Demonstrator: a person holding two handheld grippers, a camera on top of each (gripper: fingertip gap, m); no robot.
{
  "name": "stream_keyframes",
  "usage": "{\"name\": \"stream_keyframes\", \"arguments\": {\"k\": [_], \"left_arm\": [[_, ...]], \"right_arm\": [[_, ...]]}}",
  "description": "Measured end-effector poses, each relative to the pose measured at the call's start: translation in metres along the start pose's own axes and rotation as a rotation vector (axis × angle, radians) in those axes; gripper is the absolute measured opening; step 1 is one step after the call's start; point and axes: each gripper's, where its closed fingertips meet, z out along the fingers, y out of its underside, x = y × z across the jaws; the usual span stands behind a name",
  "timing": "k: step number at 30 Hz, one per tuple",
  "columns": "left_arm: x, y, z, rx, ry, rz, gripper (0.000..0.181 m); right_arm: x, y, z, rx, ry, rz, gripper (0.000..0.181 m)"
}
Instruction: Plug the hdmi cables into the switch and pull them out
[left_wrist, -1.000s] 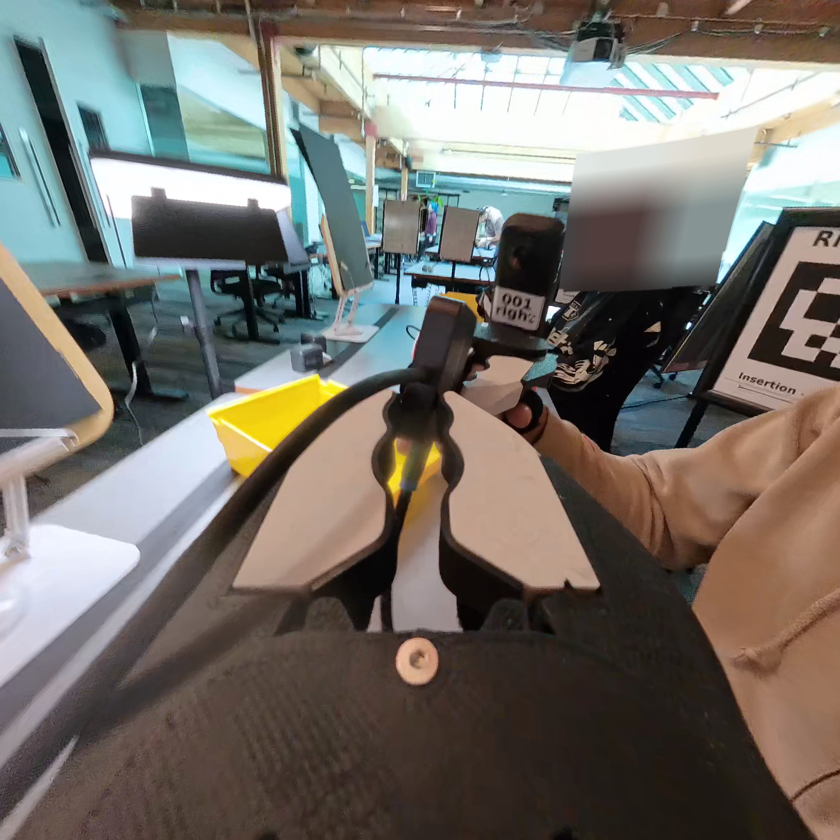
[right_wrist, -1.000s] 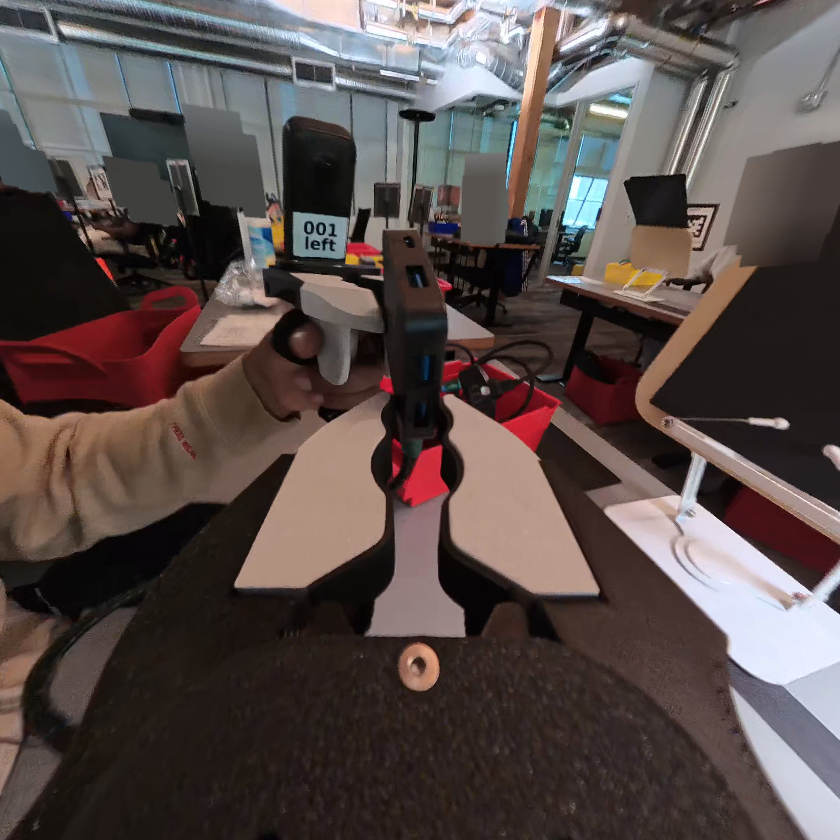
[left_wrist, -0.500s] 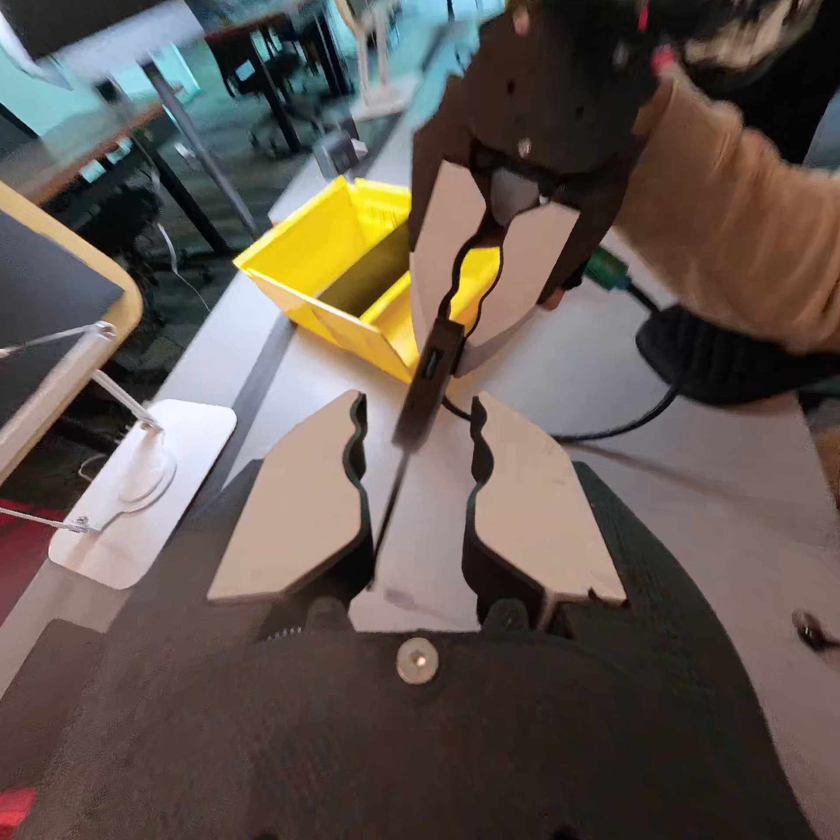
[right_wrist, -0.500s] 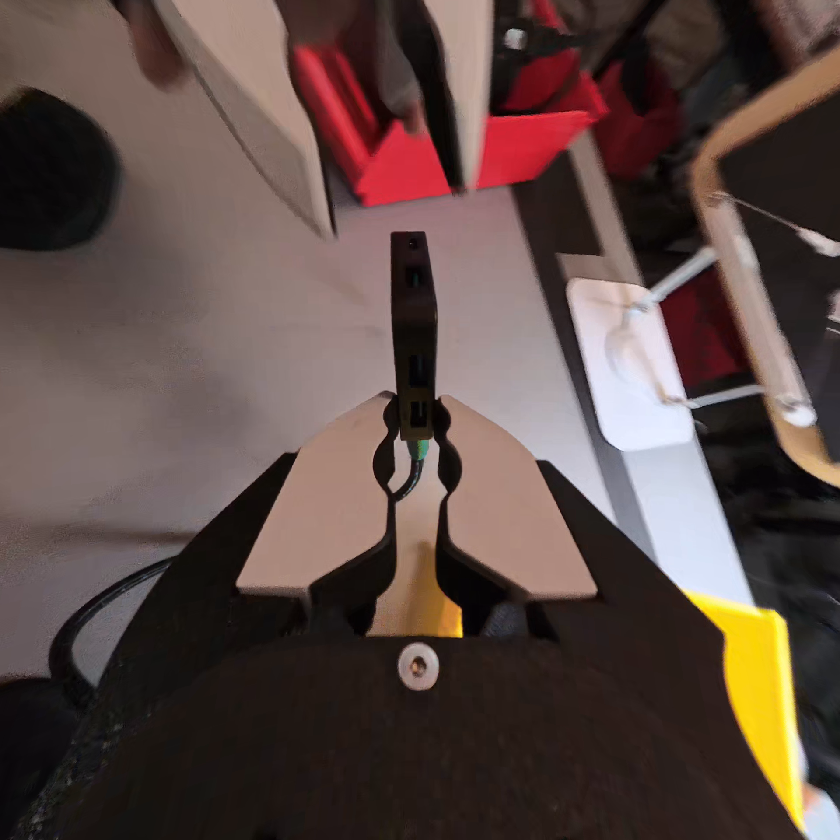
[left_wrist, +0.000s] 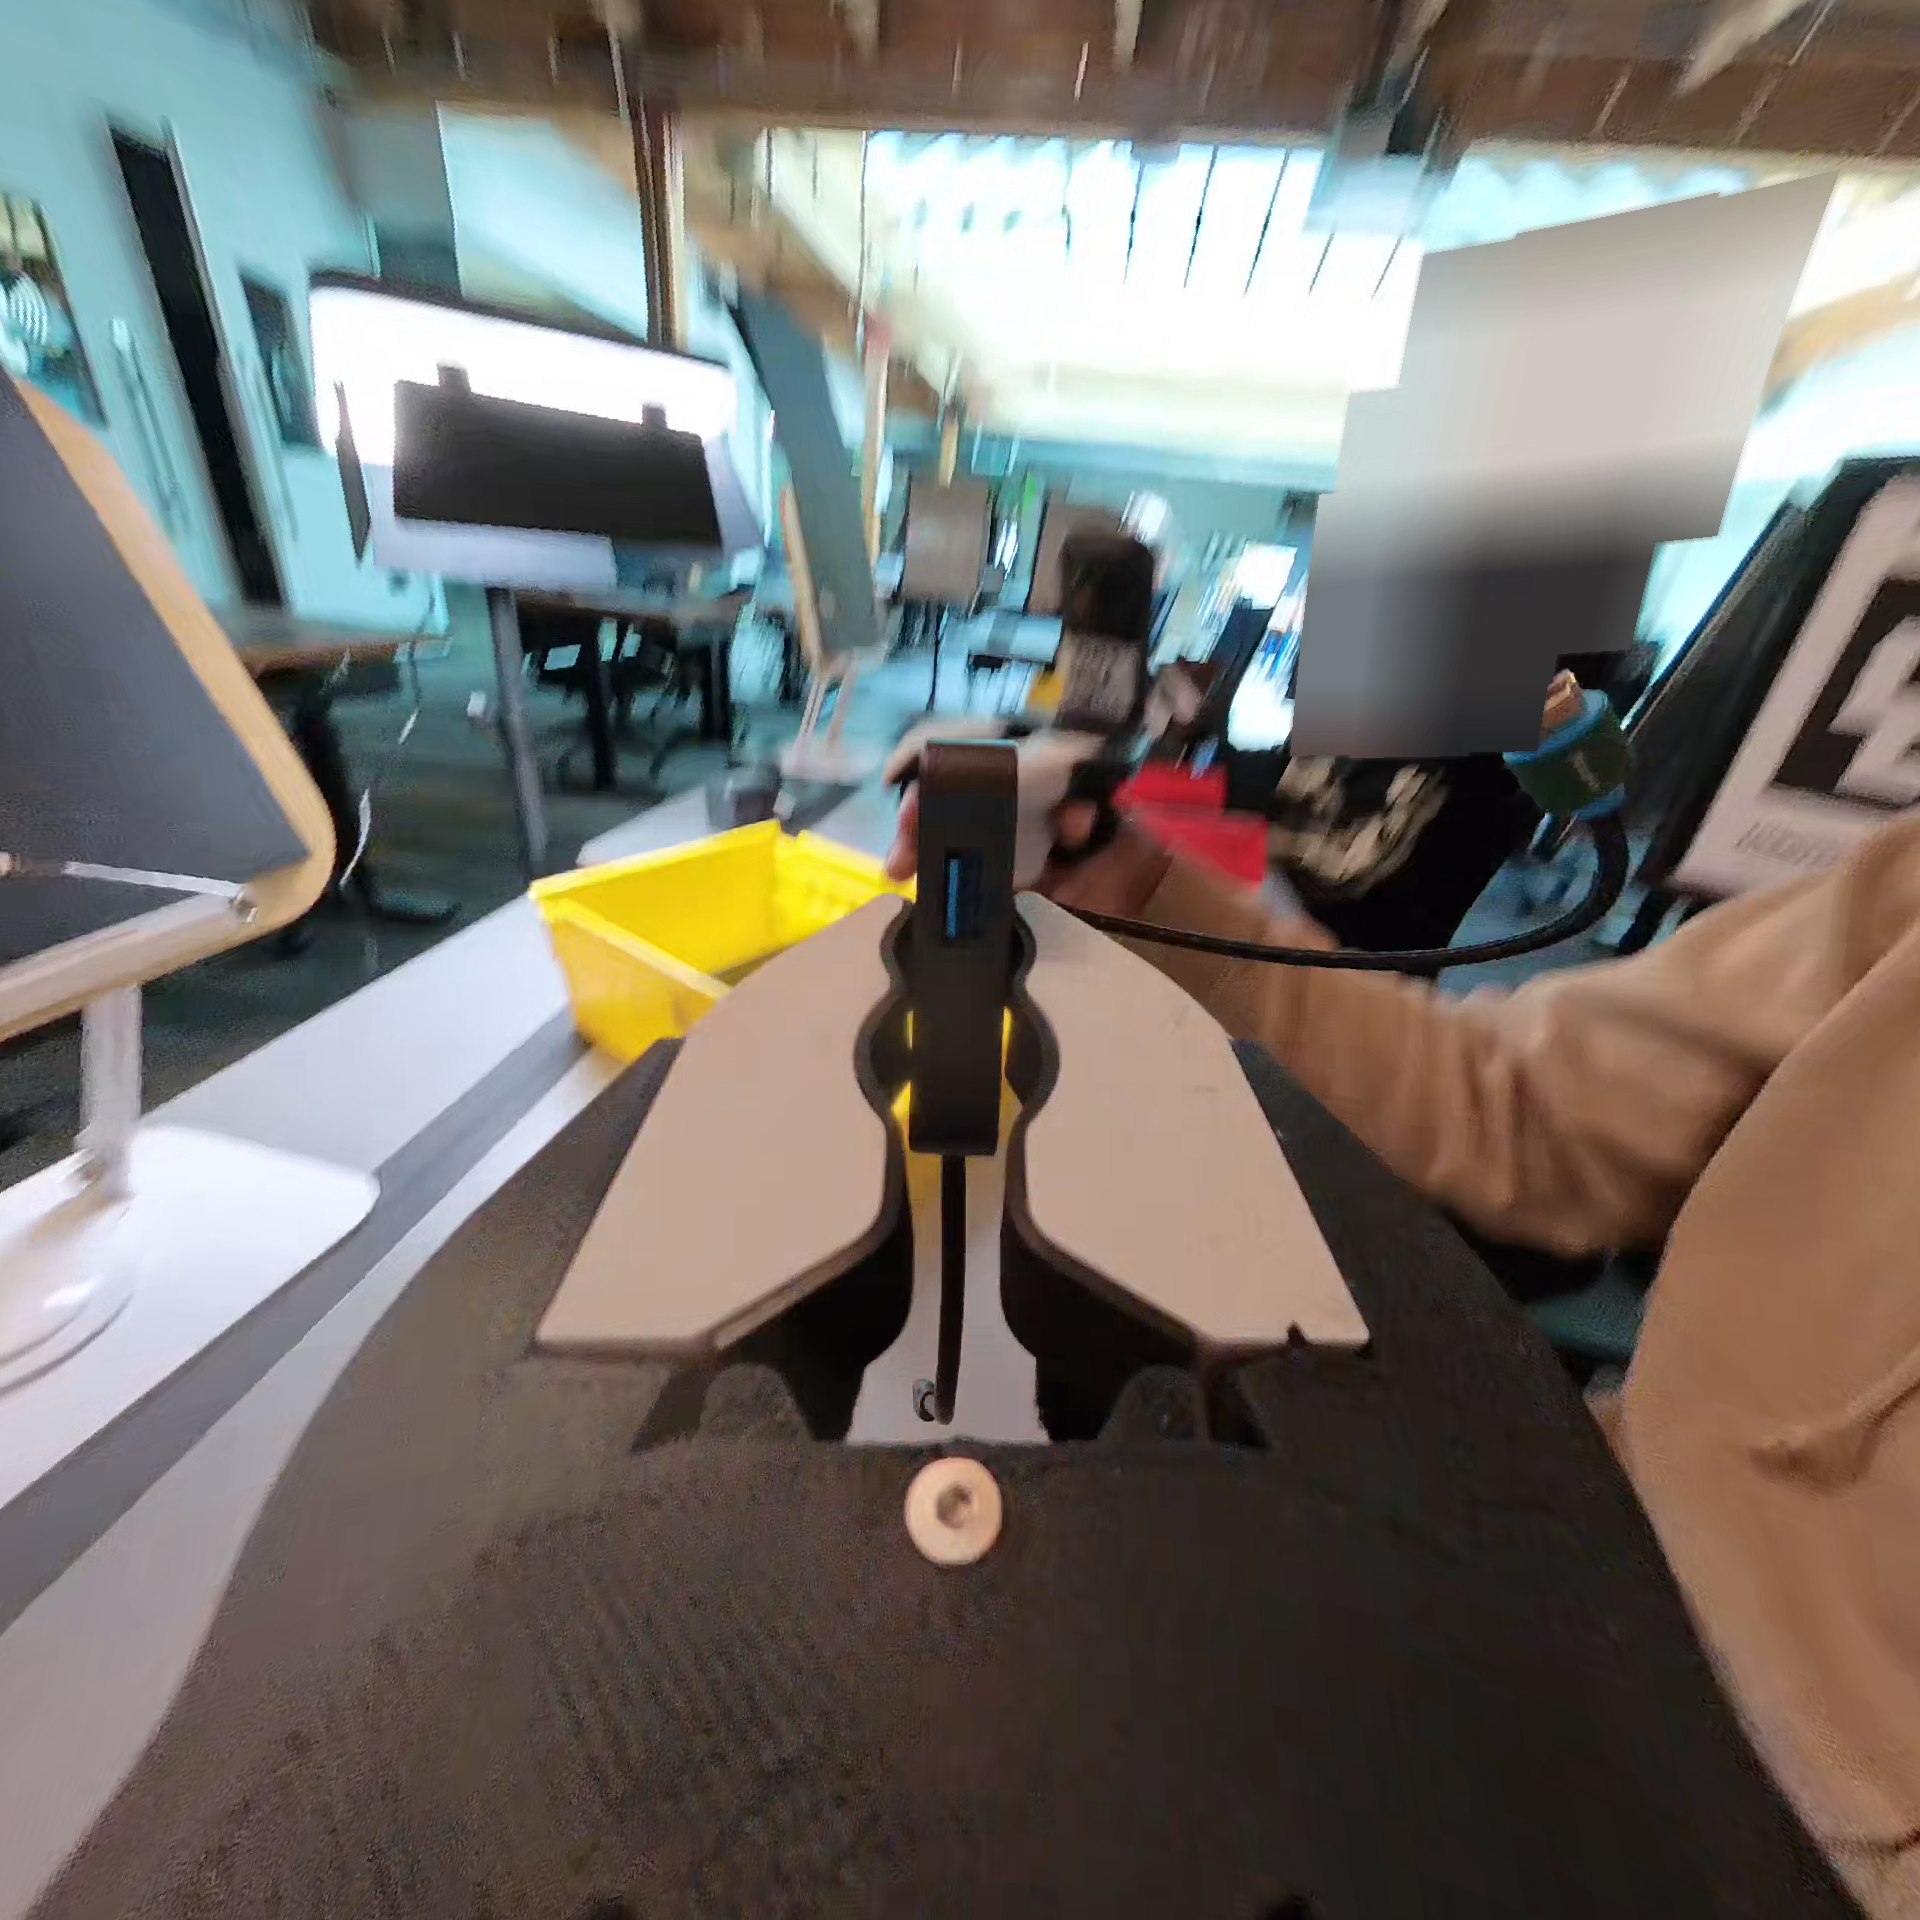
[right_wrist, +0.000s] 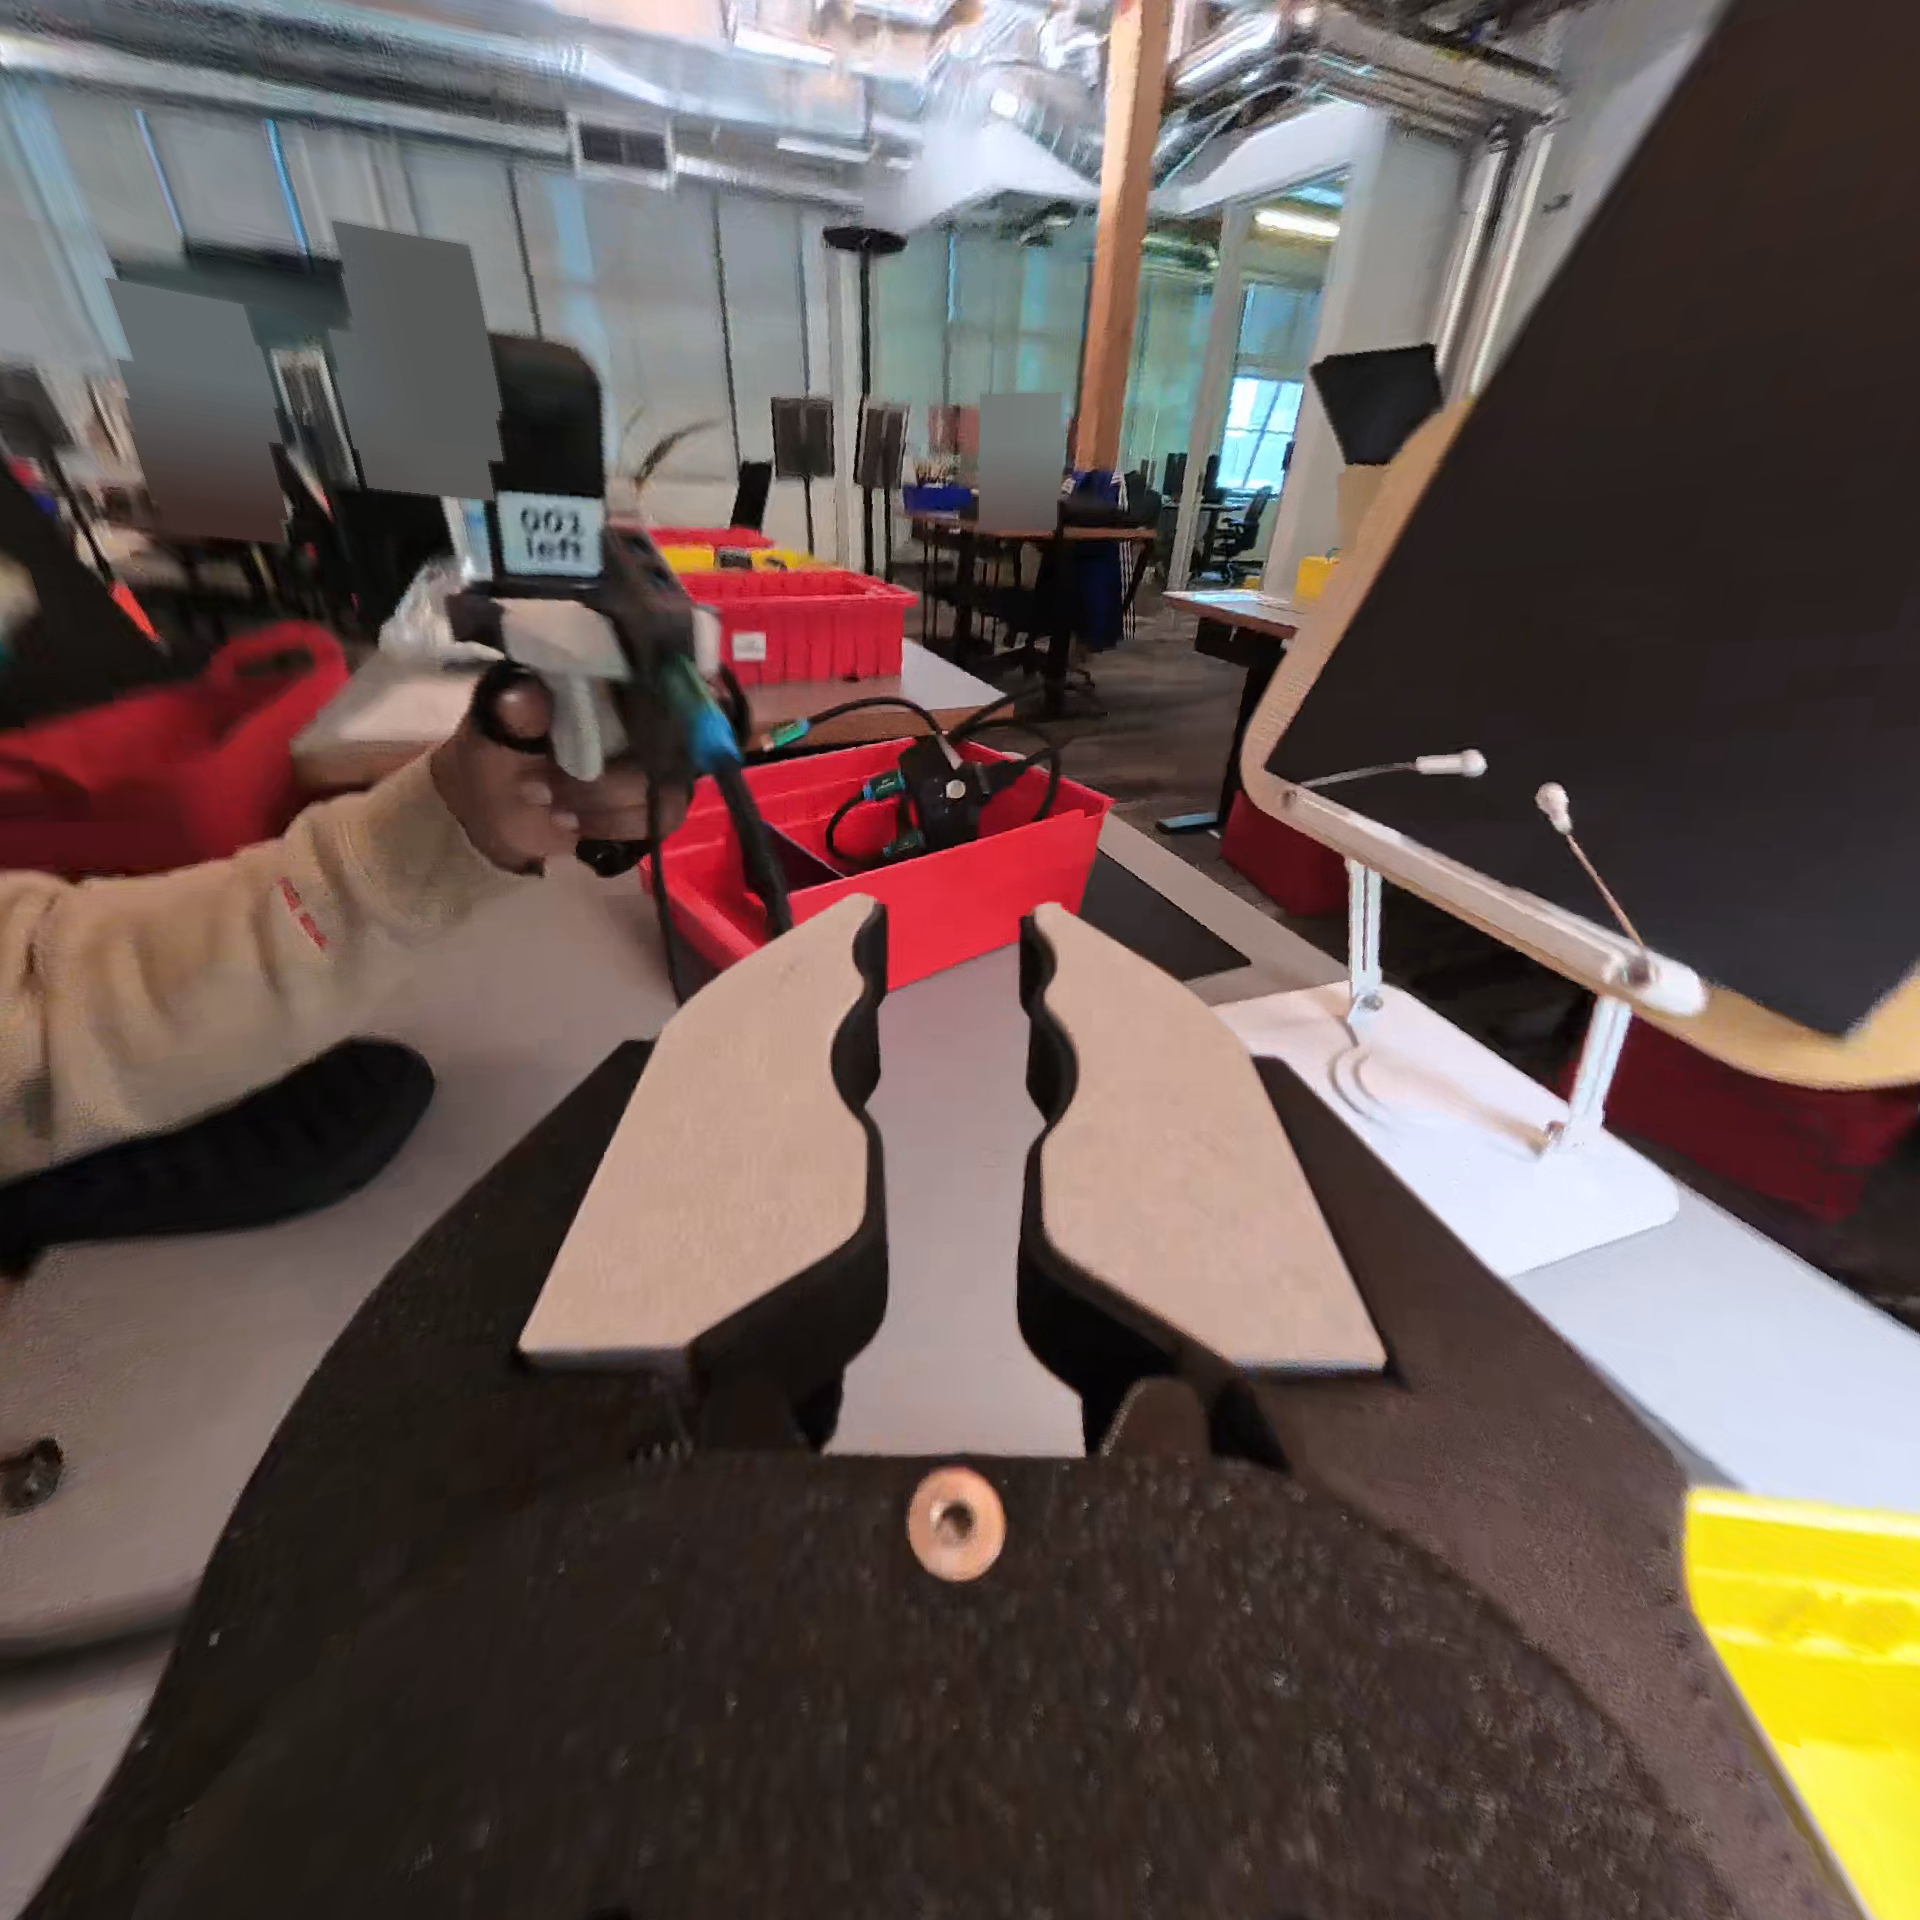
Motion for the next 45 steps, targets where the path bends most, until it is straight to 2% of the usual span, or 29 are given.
{"name": "stream_keyframes", "arguments": {"k": [2, 5, 7, 10, 13, 17, 20, 26, 31, 36, 41, 45], "left_arm": [[0.001, -0.022, -0.009, 0.164, 0.045, -0.079, 0.014], [-0.001, -0.039, -0.016, 0.338, 0.063, -0.151, 0.014], [-0.004, -0.037, -0.013, 0.389, 0.051, -0.182, 0.014], [-0.002, -0.023, 0.004, 0.393, 0.053, -0.203, 0.015], [0.006, -0.008, 0.022, 0.35, 0.072, -0.202, 0.014], [0.013, 0.005, 0.037, 0.271, 0.065, -0.161, 0.014], [0.015, 0.008, 0.04, 0.234, 0.059, -0.141, 0.014], [0.019, 0.021, 0.042, 0.048, 0.041, -0.054, 0.015], [0.025, 0.019, 0.038, -0.013, 0.046, 0.004, 0.015], [0.033, 0.024, 0.038, -0.055, 0.075, 0.049, 0.014], [0.035, 0.032, 0.032, -0.19, 0.12, 0.023, 0.014], [0.039, 0.041, 0.037, -0.246, 0.136, 0.024, 0.014]], "right_arm": [[0.015, 0.012, -0.002, 0.005, 0.022, 0.063, 0.024], [0.003, 0.022, 0.017, 0.013, -0.056, 0.111, 0.024], [-0.022, 0.017, 0.037, 0.06, -0.152, 0.124, 0.024], [-0.054, 0.002, 0.061, 0.152, -0.24, 0.15, 0.029], [-0.067, -0.012, 0.068, 0.243, -0.269, 0.2, 0.031], [-0.065, -0.026, 0.059, 0.314, -0.28, 0.244, 0.025], [-0.065, -0.023, 0.055, 0.278, -0.282, 0.194, 0.015], [-0.07, -0.019, 0.051, 0.202, -0.318, 0.155, 0.013], [-0.079, -0.021, 0.053, 0.213, -0.358, 0.153, 0.012], [-0.093, -0.009, 0.064, 0.156, -0.396, 0.122, 0.011], [-0.098, -0.001, 0.066, 0.114, -0.43, 0.084, 0.011], [-0.099, 0.005, 0.057, 0.046, -0.457, 0.001, 0.011]]}}
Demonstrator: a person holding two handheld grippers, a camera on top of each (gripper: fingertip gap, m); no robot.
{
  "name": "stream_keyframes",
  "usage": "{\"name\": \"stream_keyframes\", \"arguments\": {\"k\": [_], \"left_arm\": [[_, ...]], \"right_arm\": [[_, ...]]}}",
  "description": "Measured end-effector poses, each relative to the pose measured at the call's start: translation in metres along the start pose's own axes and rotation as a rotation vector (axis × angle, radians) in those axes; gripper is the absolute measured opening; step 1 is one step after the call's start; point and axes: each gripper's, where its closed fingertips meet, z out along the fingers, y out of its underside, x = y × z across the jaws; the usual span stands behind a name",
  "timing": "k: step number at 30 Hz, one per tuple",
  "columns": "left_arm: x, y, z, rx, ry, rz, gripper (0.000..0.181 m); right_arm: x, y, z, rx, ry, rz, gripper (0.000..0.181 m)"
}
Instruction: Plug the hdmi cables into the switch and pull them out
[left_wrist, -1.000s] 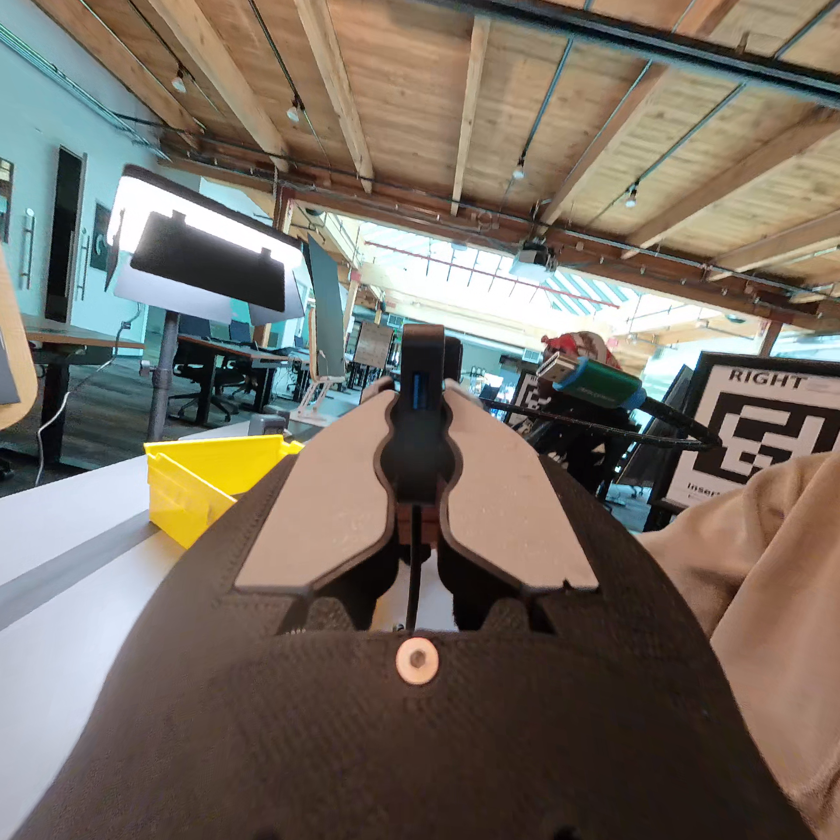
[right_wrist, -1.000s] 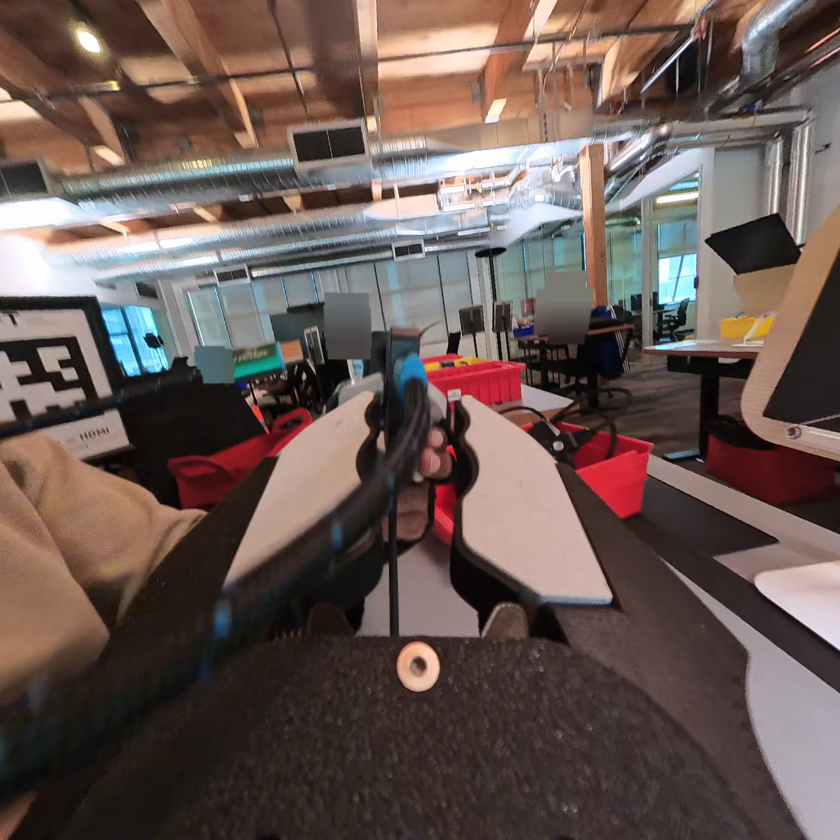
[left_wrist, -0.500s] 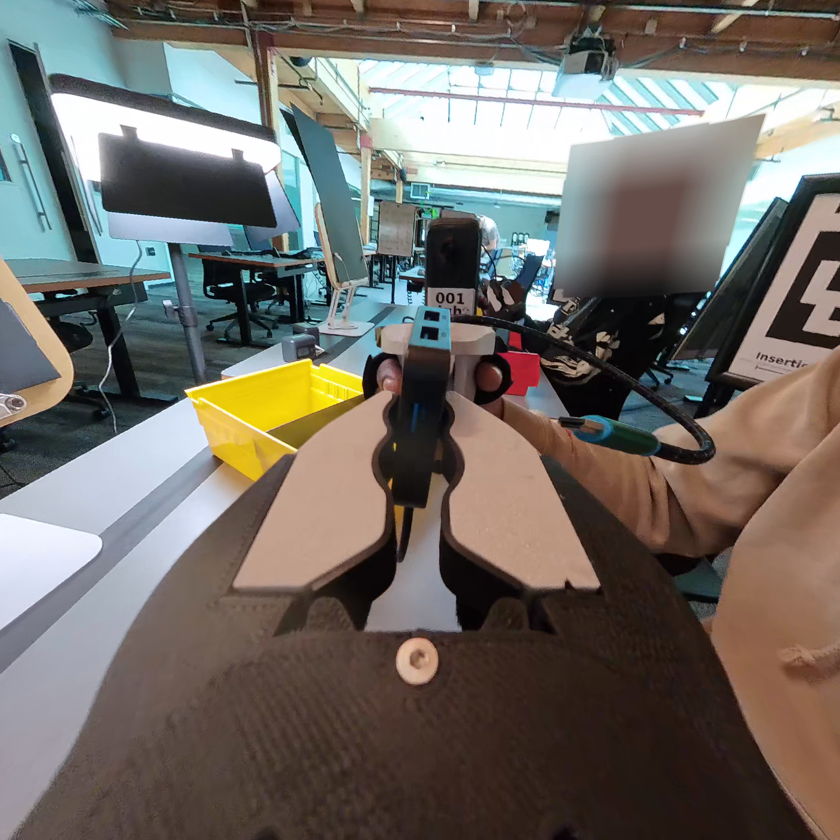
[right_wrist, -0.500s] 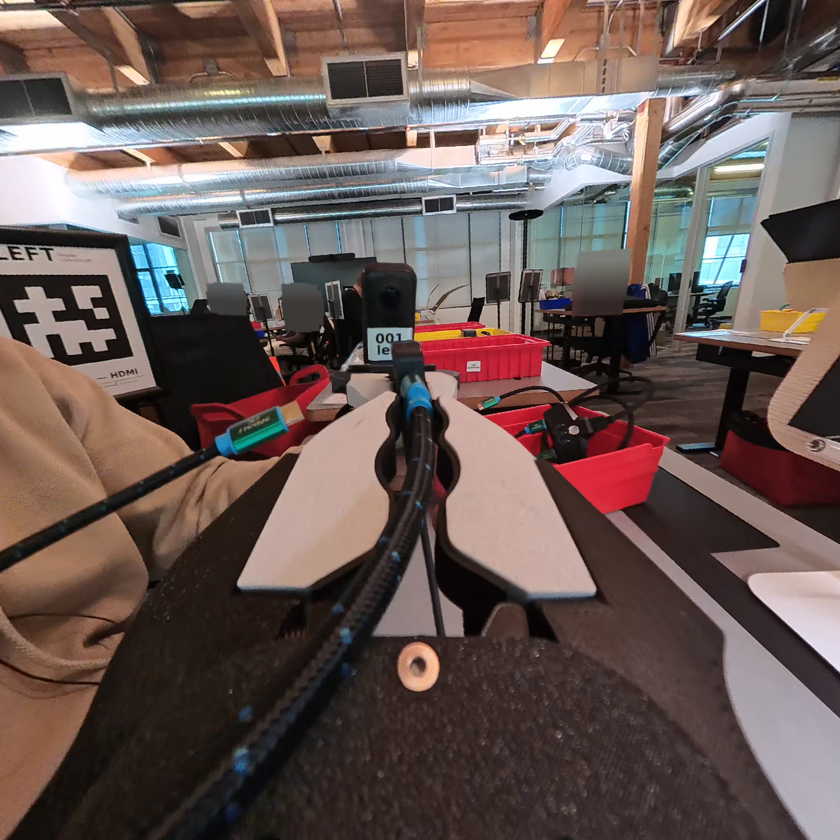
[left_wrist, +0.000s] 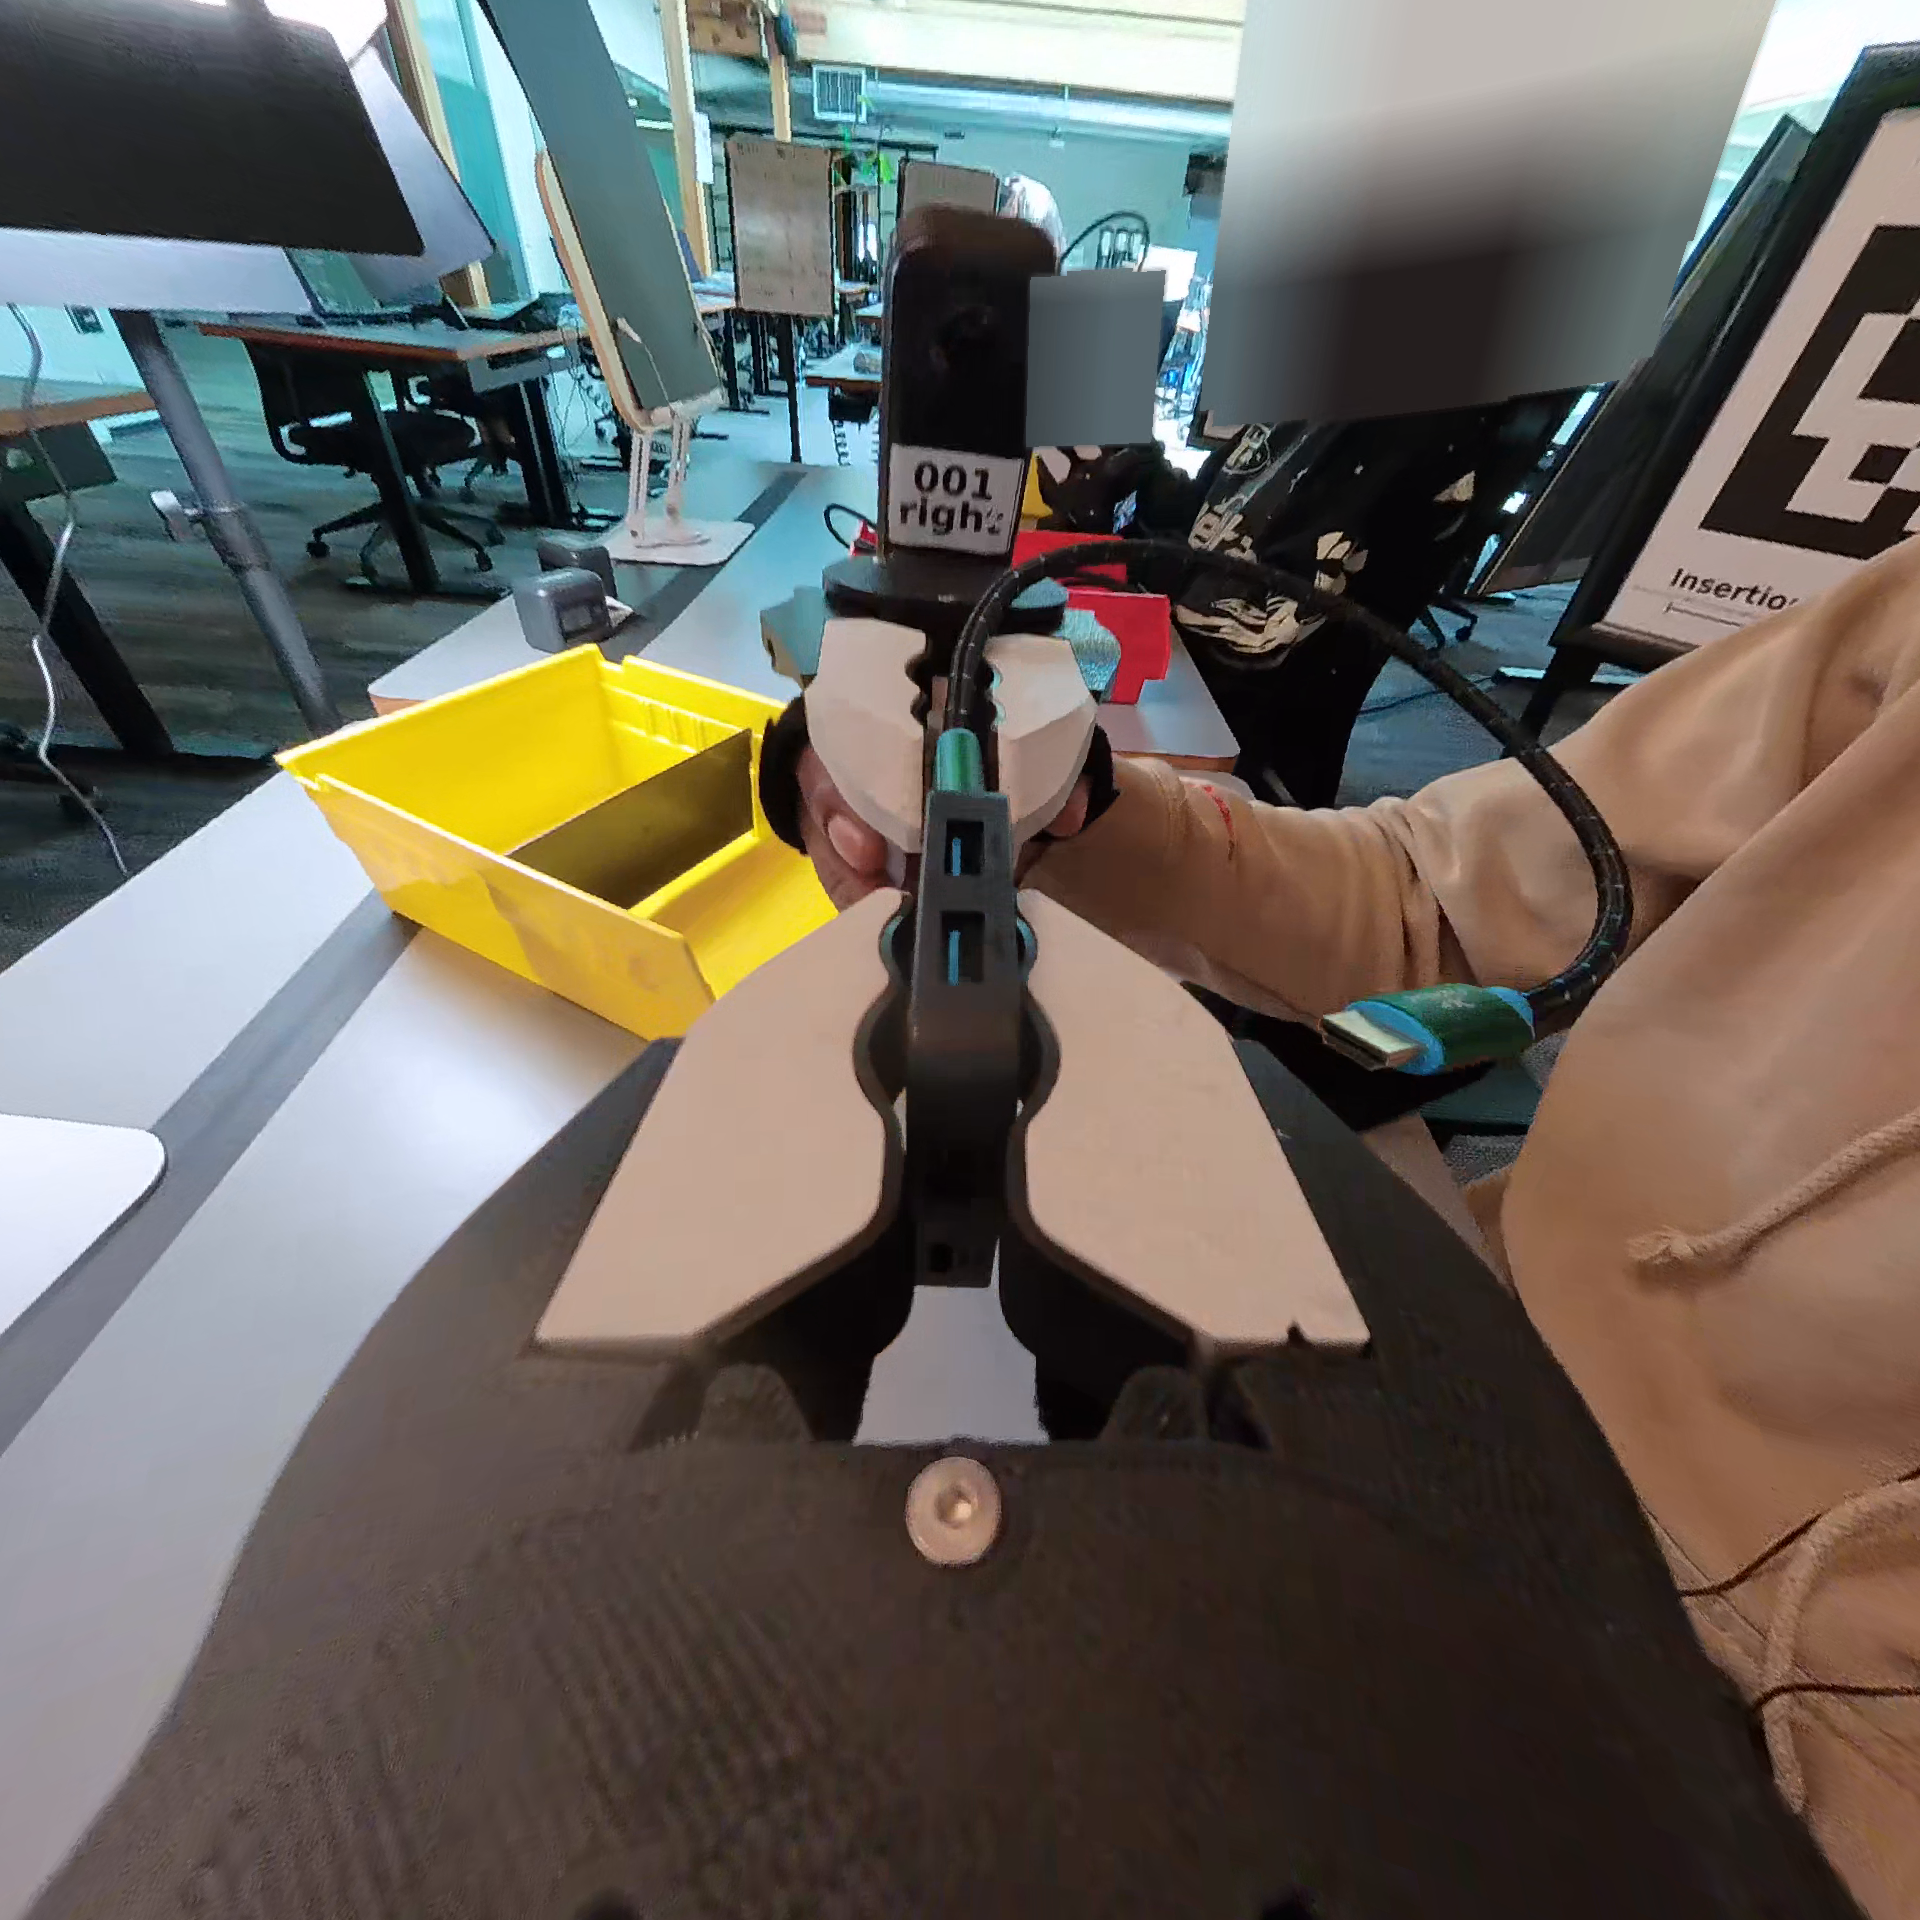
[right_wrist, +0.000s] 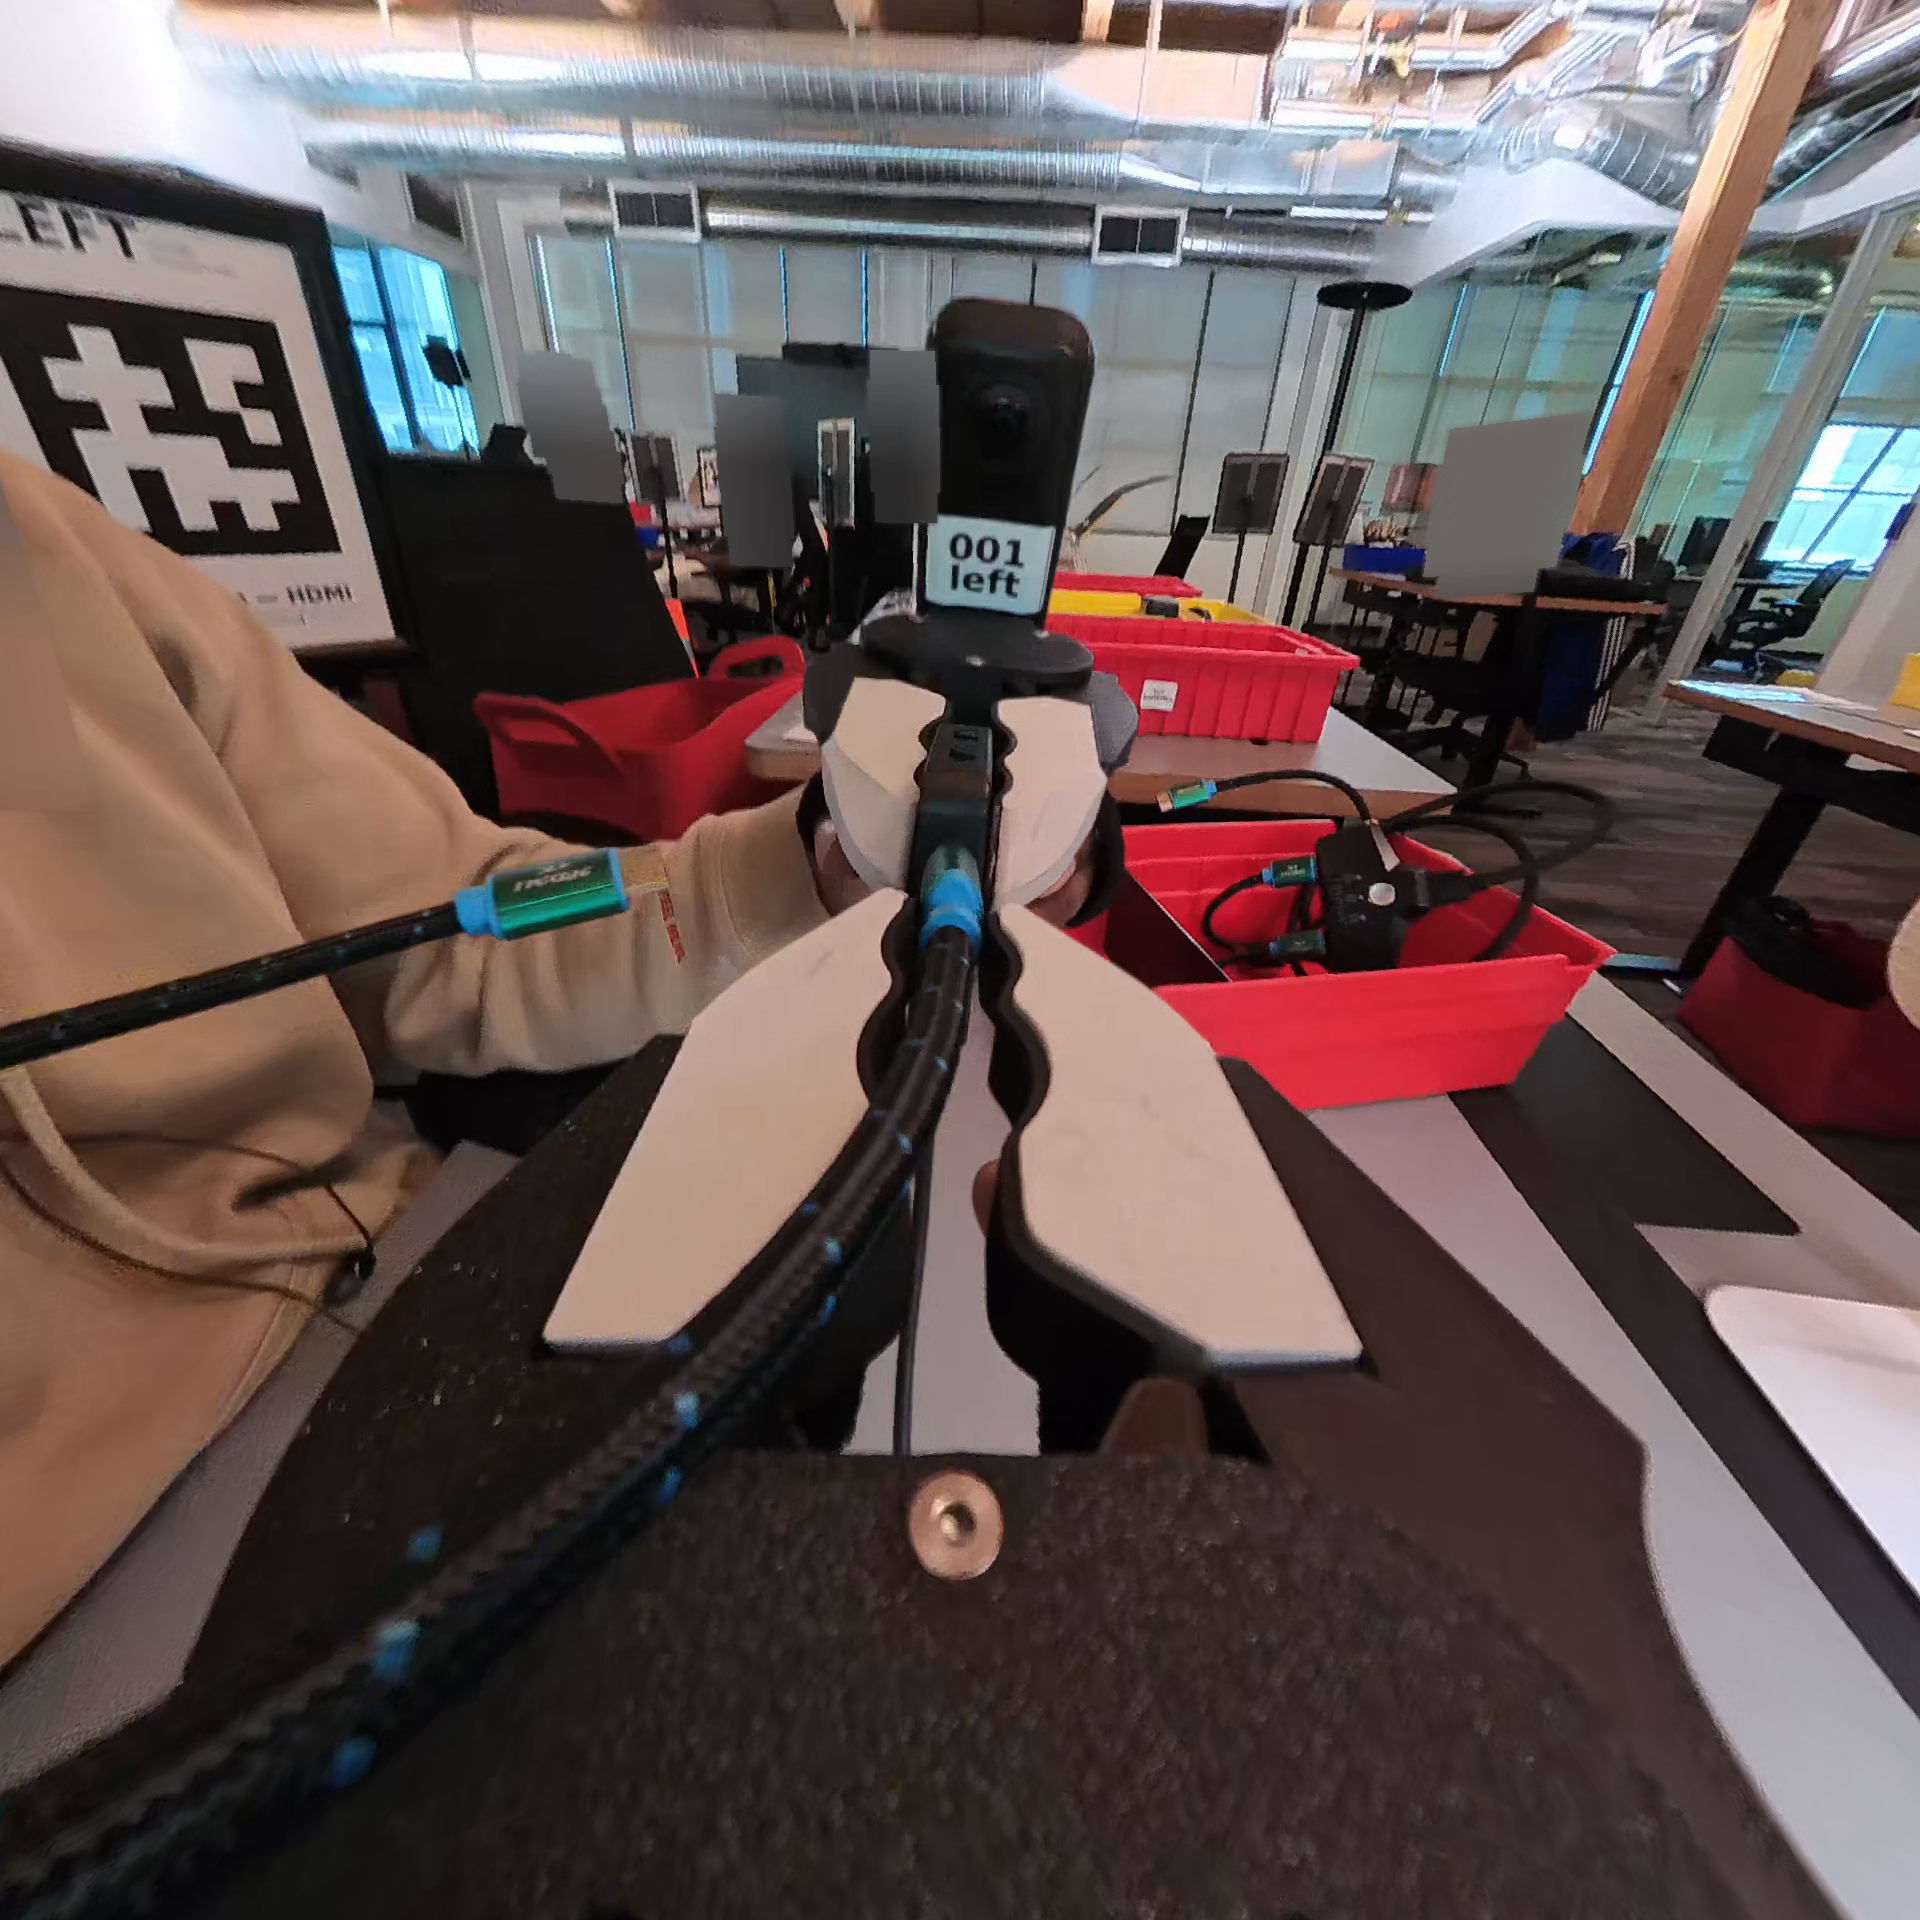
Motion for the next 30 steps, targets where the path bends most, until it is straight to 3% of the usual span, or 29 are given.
{"name": "stream_keyframes", "arguments": {"k": [3, 5, 7, 9, 13, 18, 22, 26, 30], "left_arm": [[-0.006, -0.002, -0.004, 0.012, -0.015, -0.03, 0.014], [-0.033, -0.019, -0.055, 0.143, -0.114, -0.077, 0.014], [-0.046, -0.019, -0.099, 0.131, -0.226, -0.045, 0.014], [-0.046, -0.026, -0.116, 0.156, -0.27, -0.041, 0.014], [-0.052, -0.023, -0.112, 0.175, -0.267, -0.079, 0.014], [-0.056, -0.015, -0.1, 0.17, -0.242, -0.126, 0.014], [-0.058, -0.013, -0.097, 0.169, -0.239, -0.132, 0.014], [-0.058, -0.01, -0.093, 0.16, -0.23, -0.141, 0.014], [-0.057, -0.006, -0.085, 0.138, -0.218, -0.139, 0.014]], "right_arm": [[-0.001, -0.002, -0.012, -0.033, 0.003, -0.023, 0.011], [0.003, -0.035, -0.057, 0.105, 0.03, -0.019, 0.011], [0.025, -0.051, -0.109, 0.102, 0.272, -0.083, 0.011], [0.053, -0.048, -0.153, 0.009, 0.547, -0.095, 0.011], [0.092, -0.032, -0.206, -0.158, 0.941, -0.026, 0.011], [0.111, -0.01, -0.28, -0.363, 1.367, 0.06, 0.011], [0.104, 0.019, -0.344, -0.711, 1.652, 0.102, 0.011], [0.098, 0.064, -0.363, -0.972, 1.643, 0.25, 0.013], [0.099, 0.099, -0.344, -1.13, 1.5, 0.317, 0.014]]}}
